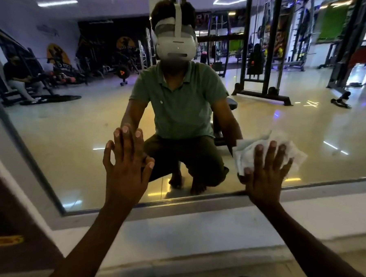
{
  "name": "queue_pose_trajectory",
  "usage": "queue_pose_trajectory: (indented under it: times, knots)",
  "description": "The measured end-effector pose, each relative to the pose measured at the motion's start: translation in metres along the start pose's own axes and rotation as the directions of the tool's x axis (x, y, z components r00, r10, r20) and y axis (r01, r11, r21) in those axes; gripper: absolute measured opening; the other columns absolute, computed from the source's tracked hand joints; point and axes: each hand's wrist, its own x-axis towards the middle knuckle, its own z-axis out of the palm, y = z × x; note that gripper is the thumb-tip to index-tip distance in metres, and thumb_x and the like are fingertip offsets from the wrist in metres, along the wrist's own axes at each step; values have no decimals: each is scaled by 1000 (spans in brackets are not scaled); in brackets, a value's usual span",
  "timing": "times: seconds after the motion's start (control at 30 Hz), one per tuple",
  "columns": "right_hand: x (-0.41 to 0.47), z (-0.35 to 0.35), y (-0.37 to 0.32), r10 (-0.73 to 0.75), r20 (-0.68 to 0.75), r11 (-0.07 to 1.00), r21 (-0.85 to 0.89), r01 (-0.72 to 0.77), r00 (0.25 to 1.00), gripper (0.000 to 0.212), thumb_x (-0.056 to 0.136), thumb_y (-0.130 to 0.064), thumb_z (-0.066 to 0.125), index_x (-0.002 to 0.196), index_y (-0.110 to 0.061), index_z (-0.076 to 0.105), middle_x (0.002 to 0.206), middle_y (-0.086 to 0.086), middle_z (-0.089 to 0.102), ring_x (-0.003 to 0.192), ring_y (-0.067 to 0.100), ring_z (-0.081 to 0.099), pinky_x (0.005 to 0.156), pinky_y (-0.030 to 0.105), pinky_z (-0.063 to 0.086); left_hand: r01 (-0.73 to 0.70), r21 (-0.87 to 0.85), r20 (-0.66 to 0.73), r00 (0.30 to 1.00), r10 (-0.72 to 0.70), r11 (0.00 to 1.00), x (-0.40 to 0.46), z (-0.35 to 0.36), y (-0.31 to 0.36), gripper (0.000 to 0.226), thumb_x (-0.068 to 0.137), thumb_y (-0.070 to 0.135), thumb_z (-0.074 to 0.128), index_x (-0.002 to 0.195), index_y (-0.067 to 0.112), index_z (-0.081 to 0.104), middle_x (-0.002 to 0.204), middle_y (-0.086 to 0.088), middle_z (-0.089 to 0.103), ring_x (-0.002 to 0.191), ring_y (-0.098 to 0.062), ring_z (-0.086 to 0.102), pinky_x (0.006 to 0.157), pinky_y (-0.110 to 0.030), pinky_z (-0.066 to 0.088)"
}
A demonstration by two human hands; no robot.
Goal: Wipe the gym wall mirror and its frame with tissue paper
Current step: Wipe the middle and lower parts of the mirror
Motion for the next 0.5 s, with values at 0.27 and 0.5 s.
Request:
queue_pose_trajectory:
  times: [0.27,0.5]
  knots:
    - [-35,50,-171,93,83,981,164,-106,992,78,105,-61,29,167,-19,7,174,17,-4,159,49,2,121,76,3,6,22,22,1000,-7,1000,-8,12,1,78,106,51,37,165,7,9,171,-23,-1,159,-38,-2,126,-57,9]
    - [-16,24,-66,83,22,993,82,-84,996,74,107,-55,24,168,-18,3,174,17,-6,160,43,-4,121,75,7,27,-9,29,999,-27,1000,-28,-3,-41,84,101,50,46,165,7,12,171,-21,1,160,-35,3,124,-58,17]
